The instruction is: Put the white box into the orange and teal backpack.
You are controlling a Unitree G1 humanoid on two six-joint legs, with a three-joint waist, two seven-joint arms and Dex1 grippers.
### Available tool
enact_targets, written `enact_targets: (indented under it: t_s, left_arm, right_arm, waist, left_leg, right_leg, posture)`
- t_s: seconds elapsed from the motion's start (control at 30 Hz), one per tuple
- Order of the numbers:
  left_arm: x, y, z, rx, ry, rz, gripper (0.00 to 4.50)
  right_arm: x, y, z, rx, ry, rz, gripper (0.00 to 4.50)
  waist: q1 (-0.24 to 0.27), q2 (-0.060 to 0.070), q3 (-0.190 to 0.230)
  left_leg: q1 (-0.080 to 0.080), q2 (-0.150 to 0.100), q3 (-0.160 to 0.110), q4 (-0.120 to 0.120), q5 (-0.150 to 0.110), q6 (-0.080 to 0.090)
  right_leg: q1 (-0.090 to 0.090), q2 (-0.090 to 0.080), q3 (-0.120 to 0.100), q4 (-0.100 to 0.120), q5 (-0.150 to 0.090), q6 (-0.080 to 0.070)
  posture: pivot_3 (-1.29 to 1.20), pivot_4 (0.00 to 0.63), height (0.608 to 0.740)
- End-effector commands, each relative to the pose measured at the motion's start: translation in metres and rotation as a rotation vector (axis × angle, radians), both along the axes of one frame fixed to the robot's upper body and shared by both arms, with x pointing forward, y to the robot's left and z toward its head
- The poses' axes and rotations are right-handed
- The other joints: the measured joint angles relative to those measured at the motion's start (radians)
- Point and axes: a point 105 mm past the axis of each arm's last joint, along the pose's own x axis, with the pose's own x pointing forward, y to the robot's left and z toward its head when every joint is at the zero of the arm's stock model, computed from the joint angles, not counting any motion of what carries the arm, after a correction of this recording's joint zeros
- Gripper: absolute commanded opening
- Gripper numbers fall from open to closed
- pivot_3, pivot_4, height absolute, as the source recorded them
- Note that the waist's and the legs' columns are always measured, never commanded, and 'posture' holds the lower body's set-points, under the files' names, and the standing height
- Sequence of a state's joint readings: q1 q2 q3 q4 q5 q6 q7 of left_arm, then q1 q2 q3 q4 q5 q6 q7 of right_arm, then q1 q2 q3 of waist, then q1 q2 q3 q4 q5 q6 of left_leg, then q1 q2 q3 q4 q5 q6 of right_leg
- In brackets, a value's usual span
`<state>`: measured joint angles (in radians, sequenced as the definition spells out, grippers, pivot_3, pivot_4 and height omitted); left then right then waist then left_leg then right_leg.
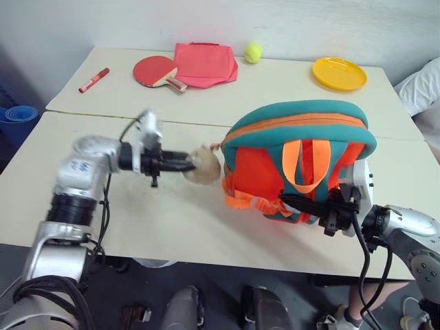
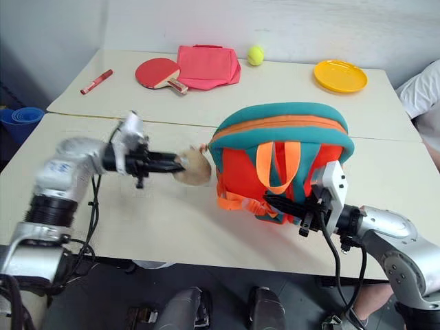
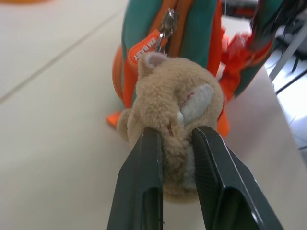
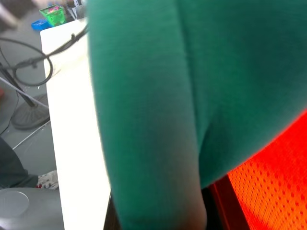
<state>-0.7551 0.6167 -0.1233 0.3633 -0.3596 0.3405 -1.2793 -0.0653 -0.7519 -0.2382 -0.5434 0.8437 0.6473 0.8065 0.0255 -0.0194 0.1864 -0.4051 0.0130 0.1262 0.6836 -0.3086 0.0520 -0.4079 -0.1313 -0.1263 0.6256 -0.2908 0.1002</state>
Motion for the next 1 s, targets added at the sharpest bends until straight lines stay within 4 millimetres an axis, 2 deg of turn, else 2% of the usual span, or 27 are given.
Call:
enact_targets:
  t_s: [0.03, 0.1, 0.17, 0.27, 0.37, 0.43, 0.5, 0.53, 0.63, 0.77, 0.87, 1.0]
  left_arm:
    - [-0.002, -0.014, -0.025, 0.03, -0.032, -0.01, 0.74]
    - [0.004, -0.022, -0.035, 0.007, -0.052, 0.045, 0.74]
    - [0.001, -0.024, -0.039, -0.002, -0.074, 0.039, 0.74]
    - [-0.002, -0.019, -0.038, -0.003, -0.099, 0.042, 0.72]
    - [-0.012, 0.0, -0.027, 0.009, -0.117, 0.052, 1.52]
    - [-0.021, 0.017, -0.02, 0.05, -0.18, 0.057, 2.16]
    - [-0.029, 0.029, -0.01, 0.018, -0.206, 0.084, 2.68]
    - [-0.036, 0.035, -0.009, 0.013, -0.219, 0.085, 3.08]
    - [-0.06, 0.059, -0.015, 0.055, -0.223, 0.085, 3.98]
    - [-0.076, 0.09, -0.026, 0.077, -0.191, 0.192, 3.98]
    - [-0.089, 0.101, -0.038, 0.128, -0.175, 0.217, 3.98]
    - [-0.093, 0.106, -0.045, 0.138, -0.173, 0.241, 3.98]
  right_arm:
    - [-0.001, 0.0, 0.005, 0.038, -0.039, -0.013, 0.0]
    - [0.0, 0.0, 0.001, 0.059, -0.037, -0.025, 0.0]
    - [-0.001, 0.001, -0.001, 0.093, -0.006, -0.026, 0.0]
    - [-0.001, 0.002, -0.004, 0.093, -0.016, -0.033, 0.9]
    - [0.003, -0.008, -0.015, 0.001, -0.121, -0.09, 1.87]
    - [0.003, -0.022, -0.021, -0.068, -0.212, -0.15, 2.51]
    - [0.0, -0.034, -0.026, -0.085, -0.231, -0.179, 3.14]
    - [-0.004, -0.041, -0.028, -0.102, -0.223, -0.179, 3.55]
    - [-0.02, -0.064, -0.031, -0.178, -0.224, -0.17, 4.49]
    - [-0.049, -0.101, -0.049, -0.32, -0.125, -0.17, 4.49]
    - [-0.048, -0.136, -0.049, -0.399, -0.157, -0.264, 4.49]
    - [-0.04, -0.154, -0.047, -0.467, -0.191, -0.29, 4.49]
  waist:
    - [-0.001, 0.0, 0.0]
    - [-0.001, 0.0, 0.0]
    - [0.001, 0.0, 0.0]
    - [-0.001, 0.0, 0.0]
    - [-0.003, 0.0, 0.0]
    - [-0.007, 0.0, 0.0]
    - [-0.014, 0.0, 0.0]
    - [-0.014, 0.0, 0.0]
    - [-0.015, 0.001, 0.0]
    - [-0.006, 0.002, 0.0]
    - [-0.005, 0.002, 0.0]
    - [-0.005, 0.004, 0.002]
  left_leg:
    - [0.0, 0.0, 0.0, 0.0, 0.0, 0.0]
    - [0.0, 0.0, 0.0, 0.0, 0.0, 0.0]
    - [0.0, 0.0, -0.001, 0.0, 0.001, 0.0]
    - [0.0, 0.0, -0.001, 0.0, 0.001, 0.001]
    - [0.0, 0.0, -0.002, 0.0, 0.001, 0.0]
    - [0.0, 0.001, -0.002, -0.001, 0.0, 0.0]
    - [0.0, 0.001, 0.0, -0.002, 0.0, -0.001]
    - [0.0, 0.001, 0.0, -0.002, 0.0, -0.001]
    - [0.001, 0.001, 0.0, -0.001, 0.0, -0.001]
    - [0.002, 0.002, -0.002, -0.002, -0.001, -0.001]
    - [0.004, 0.003, -0.003, -0.002, -0.004, -0.002]
    - [0.015, 0.003, -0.002, -0.004, -0.01, -0.007]
  right_leg:
    - [0.0, 0.0, 0.0, 0.0, 0.0, 0.0]
    - [0.0, 0.0, 0.0, 0.0, 0.0, 0.0]
    - [0.0, -0.001, 0.0, 0.0, 0.0, 0.0]
    - [0.001, -0.002, 0.001, 0.0, 0.0, 0.0]
    - [0.001, -0.002, 0.004, 0.0, 0.0, 0.0]
    - [0.0, -0.001, 0.005, 0.0, 0.0, 0.0]
    - [-0.001, -0.001, 0.006, 0.0, 0.0, 0.0]
    - [-0.001, -0.001, 0.006, 0.0, 0.0, 0.0]
    - [0.0, -0.002, 0.007, -0.001, 0.0, 0.0]
    - [0.001, -0.005, 0.008, -0.004, 0.0, 0.0]
    - [0.004, -0.005, 0.007, -0.008, 0.0, 0.0]
    - [0.013, -0.008, 0.009, -0.008, -0.001, -0.002]
  posture:
    - [0.0, 0.15, 0.74]
    - [0.0, 0.15, 0.74]
    - [0.0, 0.15, 0.74]
    - [0.0, 0.15, 0.74]
    - [0.0, 0.15, 0.74]
    - [0.0, 0.15, 0.74]
    - [0.0, 0.15, 0.74]
    - [0.0, 0.15, 0.74]
    - [0.0, 0.15, 0.74]
    - [0.0, 0.15, 0.74]
    - [0.0, 0.15, 0.74]
    - [0.0, 0.15, 0.74]
